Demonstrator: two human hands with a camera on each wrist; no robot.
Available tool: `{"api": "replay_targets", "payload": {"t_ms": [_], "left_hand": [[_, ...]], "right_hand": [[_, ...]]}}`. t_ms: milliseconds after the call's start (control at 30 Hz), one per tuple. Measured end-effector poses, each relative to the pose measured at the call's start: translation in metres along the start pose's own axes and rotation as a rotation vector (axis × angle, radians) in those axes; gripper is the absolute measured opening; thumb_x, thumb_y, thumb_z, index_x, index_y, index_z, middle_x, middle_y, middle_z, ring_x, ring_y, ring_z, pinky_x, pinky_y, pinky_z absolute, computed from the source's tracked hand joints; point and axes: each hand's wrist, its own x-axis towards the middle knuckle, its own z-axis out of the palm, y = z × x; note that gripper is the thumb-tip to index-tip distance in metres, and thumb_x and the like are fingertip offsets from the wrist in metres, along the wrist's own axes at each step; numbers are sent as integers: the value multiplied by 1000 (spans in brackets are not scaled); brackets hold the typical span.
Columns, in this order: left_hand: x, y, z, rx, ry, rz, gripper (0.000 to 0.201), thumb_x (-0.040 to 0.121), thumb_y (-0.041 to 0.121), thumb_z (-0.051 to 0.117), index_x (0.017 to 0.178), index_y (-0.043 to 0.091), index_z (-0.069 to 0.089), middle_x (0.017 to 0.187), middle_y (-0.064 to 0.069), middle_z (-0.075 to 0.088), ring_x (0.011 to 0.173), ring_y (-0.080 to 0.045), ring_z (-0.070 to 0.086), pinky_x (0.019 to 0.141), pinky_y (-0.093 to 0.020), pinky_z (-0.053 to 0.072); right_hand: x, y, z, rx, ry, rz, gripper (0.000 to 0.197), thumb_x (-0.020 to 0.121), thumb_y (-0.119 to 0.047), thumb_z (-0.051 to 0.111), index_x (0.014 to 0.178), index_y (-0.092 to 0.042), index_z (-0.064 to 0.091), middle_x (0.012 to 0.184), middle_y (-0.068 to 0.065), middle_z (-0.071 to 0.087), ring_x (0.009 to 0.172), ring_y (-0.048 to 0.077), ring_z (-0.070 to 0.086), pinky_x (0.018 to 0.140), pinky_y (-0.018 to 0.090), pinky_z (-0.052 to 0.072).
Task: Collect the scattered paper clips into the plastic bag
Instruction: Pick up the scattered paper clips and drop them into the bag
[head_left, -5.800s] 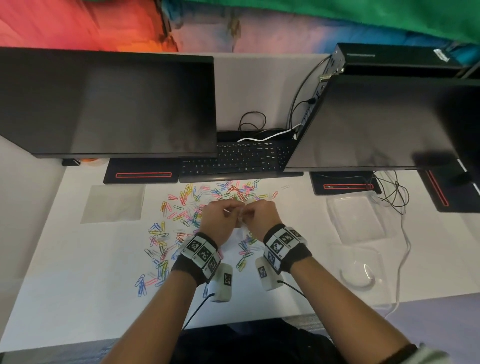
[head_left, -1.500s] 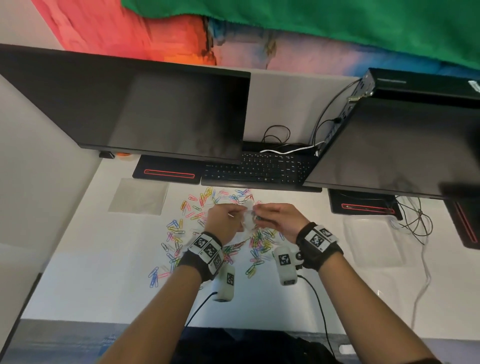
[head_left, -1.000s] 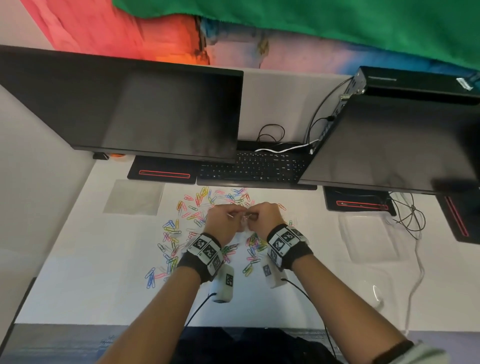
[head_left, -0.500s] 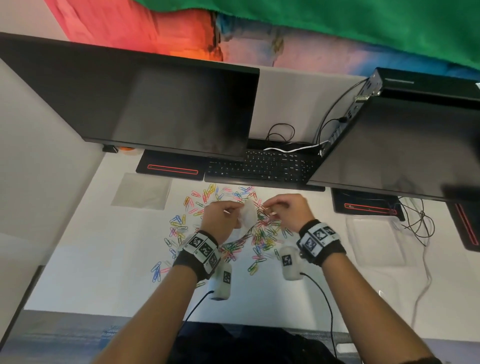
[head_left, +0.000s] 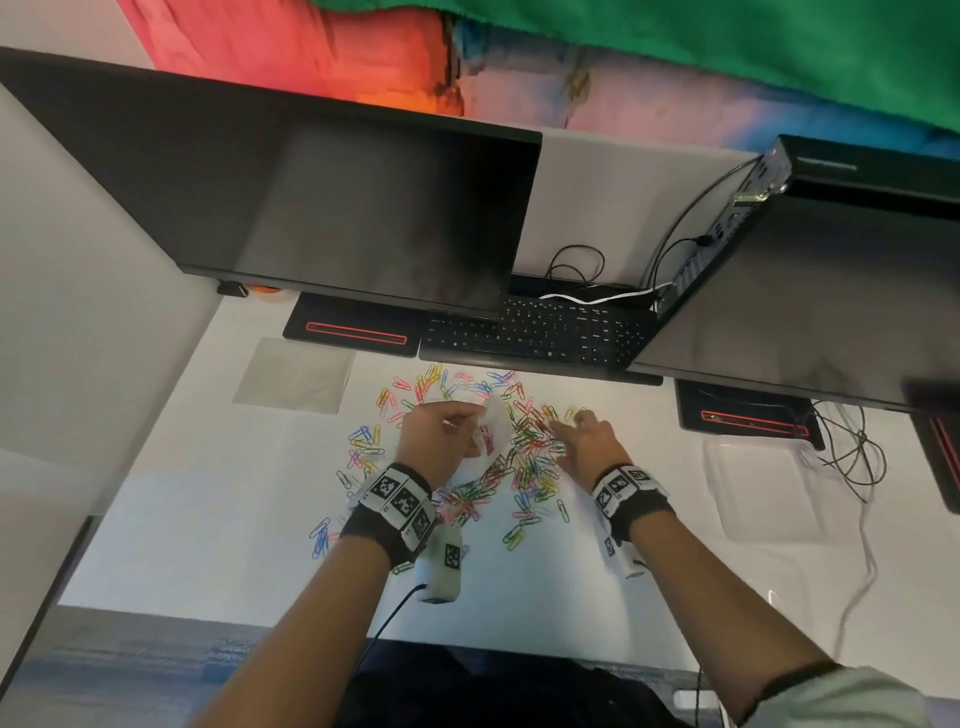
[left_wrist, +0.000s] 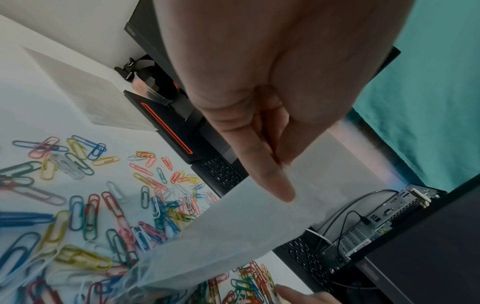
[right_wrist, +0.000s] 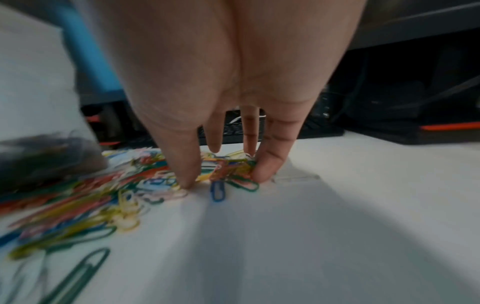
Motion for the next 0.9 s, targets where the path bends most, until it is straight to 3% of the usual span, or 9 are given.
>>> {"api": "replay_targets", "payload": {"t_ms": [133, 267, 400, 500, 600, 700, 800, 900], "left_hand": [[1, -1, 0, 9, -4, 9, 18, 95, 6, 60, 101, 13, 75, 83, -1, 74, 65, -15, 74, 68, -28, 63], [3, -2, 3, 24, -18, 17, 18, 95, 6, 60, 103, 12, 76, 88, -3, 75, 68, -17, 74, 68, -28, 63], [4, -1, 10, 47, -41, 13, 18, 95, 8, 60, 103, 13, 76, 83, -1, 74, 60, -10, 72, 65, -21, 61], [4, 0, 16, 66, -57, 19, 18, 95, 9, 61, 103, 14, 76, 87, -1, 75, 63, -12, 73, 67, -24, 62], [6, -1, 23, 96, -78, 31, 18, 95, 9, 61, 105, 14, 76, 88, -4, 76, 66, -17, 75, 70, -30, 63], [7, -1, 31, 118, -92, 29, 18, 95, 9, 61, 105, 12, 76, 81, -2, 75, 65, -18, 74, 71, -34, 64], [5, 0, 38, 135, -104, 40, 17, 94, 9, 62, 105, 12, 76, 81, -2, 74, 63, -15, 74, 70, -31, 63], [3, -1, 41, 129, -113, 44, 17, 95, 10, 62, 104, 14, 76, 81, -1, 74, 62, -12, 73, 67, -29, 63]], "right_hand": [[2, -6, 2, -17, 76, -53, 26, 92, -10, 56, 112, -18, 70, 107, 7, 61, 95, 24, 62, 86, 31, 55], [-2, 5, -3, 153, 110, 68, 21, 91, -9, 59, 105, -11, 74, 103, 10, 69, 89, 25, 66, 87, 28, 53], [-9, 25, -11, 589, 167, 354, 14, 84, -17, 73, 96, -13, 77, 90, 6, 76, 81, 18, 70, 86, 26, 55], [-18, 32, -26, 1026, 101, 497, 17, 79, -15, 77, 96, -12, 76, 89, 6, 76, 83, 16, 72, 88, 28, 55], [-28, 21, -46, 1484, 18, 414, 26, 82, -6, 72, 107, -3, 69, 104, 17, 72, 93, 23, 72, 90, 31, 56], [-36, -6, -66, 1692, -34, 329, 21, 86, -1, 65, 107, 0, 66, 99, 14, 73, 89, 22, 71, 82, 26, 58], [-39, -37, -71, 1786, -114, 275, 14, 89, 0, 61, 101, -1, 68, 91, 10, 73, 80, 18, 70, 78, 24, 59], [-37, -57, -59, 1707, -119, 243, 14, 91, -2, 60, 101, 4, 67, 91, 13, 72, 81, 20, 70, 77, 24, 59]]}}
